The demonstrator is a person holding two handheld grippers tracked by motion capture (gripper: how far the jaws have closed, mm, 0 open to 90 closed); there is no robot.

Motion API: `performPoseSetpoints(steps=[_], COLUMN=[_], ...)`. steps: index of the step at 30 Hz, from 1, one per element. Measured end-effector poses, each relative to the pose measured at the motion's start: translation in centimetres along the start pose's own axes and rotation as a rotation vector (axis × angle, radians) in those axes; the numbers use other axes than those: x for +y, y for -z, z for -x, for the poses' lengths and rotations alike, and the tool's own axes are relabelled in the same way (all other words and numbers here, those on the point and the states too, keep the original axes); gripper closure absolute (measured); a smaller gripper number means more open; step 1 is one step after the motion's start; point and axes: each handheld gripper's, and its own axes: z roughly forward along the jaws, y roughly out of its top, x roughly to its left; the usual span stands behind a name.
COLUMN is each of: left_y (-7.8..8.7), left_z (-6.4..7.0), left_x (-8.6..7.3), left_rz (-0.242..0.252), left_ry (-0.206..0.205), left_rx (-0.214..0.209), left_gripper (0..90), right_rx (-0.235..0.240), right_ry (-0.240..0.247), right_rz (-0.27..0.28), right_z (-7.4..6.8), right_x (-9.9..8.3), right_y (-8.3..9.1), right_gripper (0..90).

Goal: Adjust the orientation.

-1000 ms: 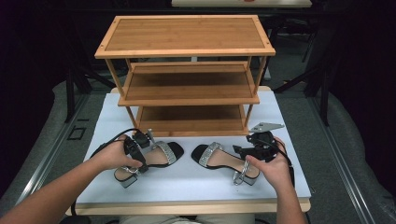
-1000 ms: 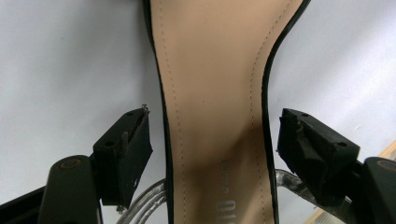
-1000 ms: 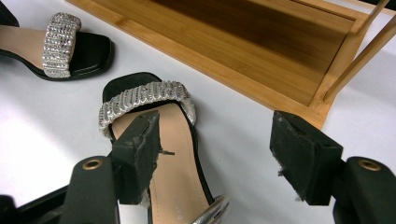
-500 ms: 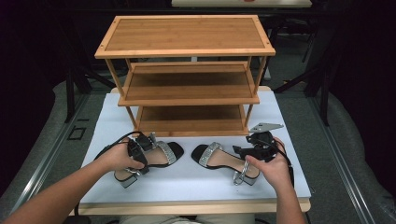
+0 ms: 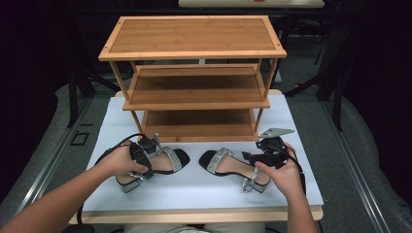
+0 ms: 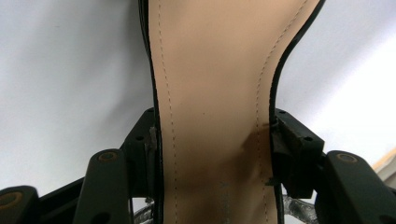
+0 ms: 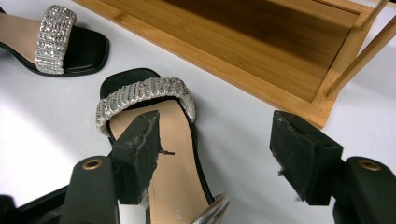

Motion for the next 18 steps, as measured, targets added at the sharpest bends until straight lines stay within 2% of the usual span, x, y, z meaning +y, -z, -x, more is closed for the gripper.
performPoseSetpoints(steps=[6, 13, 14, 18], left_y=[1.2, 2.7, 2.8, 3.7], left_z=[-0.3, -0.9, -0.9, -1.2], left_x=[-0.4, -1.1, -1.1, -1.2], left_rz=[0.004, 0.03, 0.043, 0.059], left_ry=[0.012, 0.039, 0.051, 0.05], left_rx=[0.016, 0.023, 0.011, 0.017], left_gripper=[42.8, 43.2, 43.3, 43.5], right_rx=[0.0, -0.001, 0.002, -0.003], right_ry=[0.003, 0.002, 0.0, 0.004], right_rz=[-0.007, -0.007, 0.001, -0.002], right_z=[0.0, 0.0, -0.1, -0.1], right_x=[0.0, 0.0, 0.0, 0.0], right_y=[0.0, 0.0, -0.1, -0.1], right_gripper=[33.1, 33.1, 33.1, 33.1])
